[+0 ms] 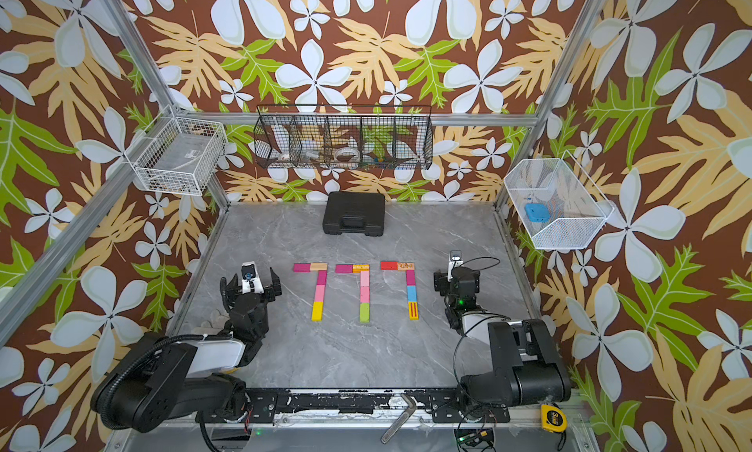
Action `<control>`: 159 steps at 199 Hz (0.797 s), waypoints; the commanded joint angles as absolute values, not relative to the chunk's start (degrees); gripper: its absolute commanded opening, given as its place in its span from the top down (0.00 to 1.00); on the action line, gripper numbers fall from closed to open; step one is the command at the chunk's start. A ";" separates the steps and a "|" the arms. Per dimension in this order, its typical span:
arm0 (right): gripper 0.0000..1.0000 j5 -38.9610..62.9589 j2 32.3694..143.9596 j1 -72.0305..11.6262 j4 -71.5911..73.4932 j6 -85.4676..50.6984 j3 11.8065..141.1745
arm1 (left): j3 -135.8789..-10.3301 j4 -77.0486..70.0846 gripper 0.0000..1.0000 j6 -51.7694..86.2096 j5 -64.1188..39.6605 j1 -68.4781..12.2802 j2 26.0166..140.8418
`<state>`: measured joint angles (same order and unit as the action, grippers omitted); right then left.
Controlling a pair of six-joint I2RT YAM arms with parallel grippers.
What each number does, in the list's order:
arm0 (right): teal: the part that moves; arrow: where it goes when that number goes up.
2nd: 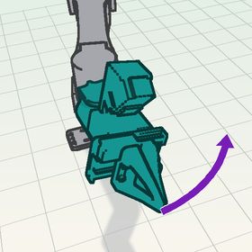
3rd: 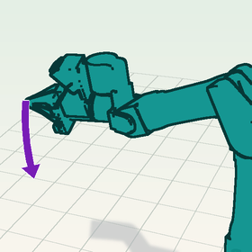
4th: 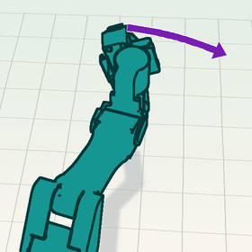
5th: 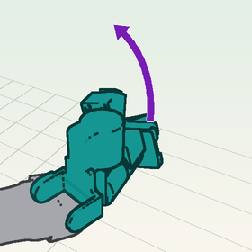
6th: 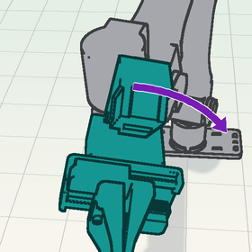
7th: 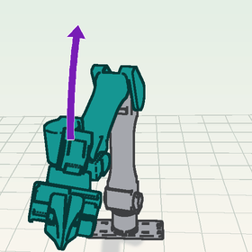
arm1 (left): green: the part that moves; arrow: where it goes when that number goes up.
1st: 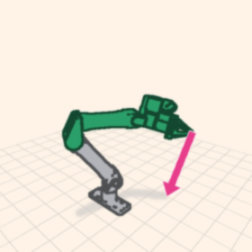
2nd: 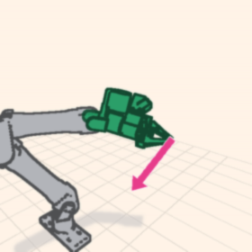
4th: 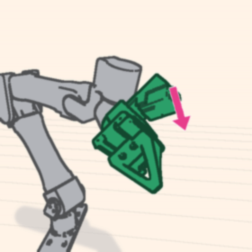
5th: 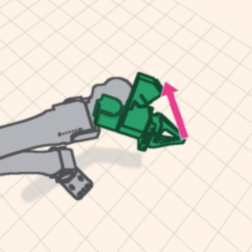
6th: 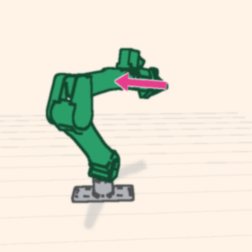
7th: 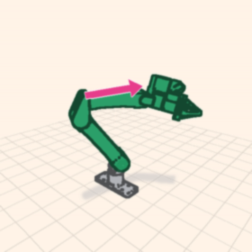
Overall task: Assemble the number 7 with building blocks
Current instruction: Reset both arms
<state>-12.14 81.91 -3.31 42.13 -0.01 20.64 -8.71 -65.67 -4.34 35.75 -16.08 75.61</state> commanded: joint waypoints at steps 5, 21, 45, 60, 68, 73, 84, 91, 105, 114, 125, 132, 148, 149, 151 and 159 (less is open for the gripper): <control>0.08 -12.12 83.10 -3.18 51.85 -2.02 20.09 | -7.47 -73.14 0.00 0.22 28.13 -12.04 75.49; 0.09 -11.44 82.54 -3.22 55.06 -1.92 17.87 | -4.80 -77.95 0.00 2.20 22.62 -9.32 77.34; 0.07 -9.42 84.39 -2.76 65.70 -1.44 12.97 | -5.49 -75.47 0.00 2.44 22.61 -9.42 76.90; 0.00 -9.37 84.11 -2.73 64.24 -1.68 13.30 | -5.77 -79.21 0.00 1.42 23.89 -9.48 79.42; 0.01 -9.32 83.86 -2.80 63.75 -1.71 13.46 | -5.84 -76.41 0.00 2.21 23.84 -9.44 77.92; 0.01 -9.31 83.83 -2.78 63.61 -1.76 13.45 | -6.16 -75.50 0.00 2.36 23.58 -9.42 77.75; 0.01 -9.25 83.82 -2.72 63.87 -1.76 13.43 | -6.43 -77.45 0.00 1.77 23.47 -9.39 78.99; 0.01 -9.29 83.76 -2.77 63.89 -1.76 13.30 | -5.89 -78.16 0.00 1.79 23.78 -9.35 78.87; 0.01 -9.26 83.67 -2.79 63.90 -1.76 13.22 | -5.99 -77.69 0.00 1.91 23.32 -9.39 78.68; 0.01 -9.30 83.68 -2.74 64.04 -1.71 13.19 | -6.24 -77.49 0.00 1.74 23.20 -9.39 78.89; 0.01 -9.28 83.74 -2.77 64.15 -1.82 13.18 | -6.33 -76.88 0.00 1.93 23.15 -9.39 78.67; 0.01 -9.25 83.67 -2.70 63.94 -1.76 13.23 | -6.32 -77.23 0.00 1.85 23.07 -9.34 78.90; 0.01 -9.31 83.67 -2.81 63.98 -1.76 13.18 | -6.59 -76.45 0.00 2.01 22.73 -9.27 78.82; 0.01 -9.31 83.67 -2.77 64.03 -1.80 13.18 | -6.55 -76.46 0.00 2.02 22.70 -9.25 78.83; 0.01 -9.25 83.67 -2.80 64.02 -1.77 13.21 | -6.58 -76.53 0.00 2.02 22.64 -9.17 78.84; 0.01 -9.24 83.67 -2.72 64.09 -1.76 13.19 | -6.51 -76.76 0.00 2.02 22.63 -9.22 78.84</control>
<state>-9.23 83.88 -2.70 62.35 -1.45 13.26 -6.26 -74.96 1.61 23.46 -9.41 78.81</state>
